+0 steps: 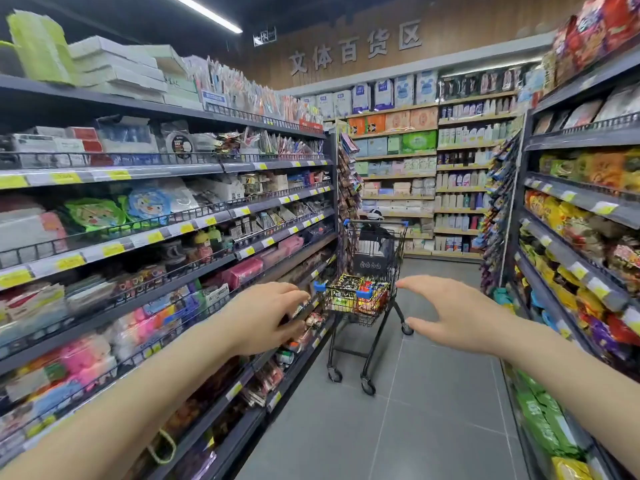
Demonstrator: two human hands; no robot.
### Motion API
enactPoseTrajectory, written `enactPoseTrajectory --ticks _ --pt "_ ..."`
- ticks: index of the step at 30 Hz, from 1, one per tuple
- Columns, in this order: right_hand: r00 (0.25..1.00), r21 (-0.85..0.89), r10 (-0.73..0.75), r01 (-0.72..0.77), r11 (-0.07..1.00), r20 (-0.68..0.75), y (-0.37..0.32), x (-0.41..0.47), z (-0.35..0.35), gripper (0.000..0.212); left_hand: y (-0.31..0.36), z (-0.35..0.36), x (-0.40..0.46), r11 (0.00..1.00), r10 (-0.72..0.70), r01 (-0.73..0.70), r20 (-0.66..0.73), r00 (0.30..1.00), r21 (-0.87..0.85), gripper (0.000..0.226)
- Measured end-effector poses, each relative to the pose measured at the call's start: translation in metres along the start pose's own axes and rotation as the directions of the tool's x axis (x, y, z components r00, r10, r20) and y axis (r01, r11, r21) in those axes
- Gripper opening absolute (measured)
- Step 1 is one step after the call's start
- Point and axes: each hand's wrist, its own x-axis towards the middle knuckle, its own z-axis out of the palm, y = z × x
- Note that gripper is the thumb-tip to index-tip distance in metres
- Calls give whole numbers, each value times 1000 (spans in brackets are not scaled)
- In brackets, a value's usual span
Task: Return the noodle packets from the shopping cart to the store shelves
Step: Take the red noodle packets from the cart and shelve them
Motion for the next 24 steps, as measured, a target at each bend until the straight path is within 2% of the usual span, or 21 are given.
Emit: enactPoseTrajectory --ticks 5,12,24 --pt "1000 -16 -28 28 999 1 32 85 21 59 -62 26 68 1000 -3 3 -14 1000 9 46" --pt "1000 -9 14 -15 1000 -27 89 208 46 58 -145 60 178 999 9 -9 -14 1000 32 53" --pt "996 -24 85 -84 996 35 193 377 112 53 -229 153 355 999 46 -46 -1 999 -15 52"
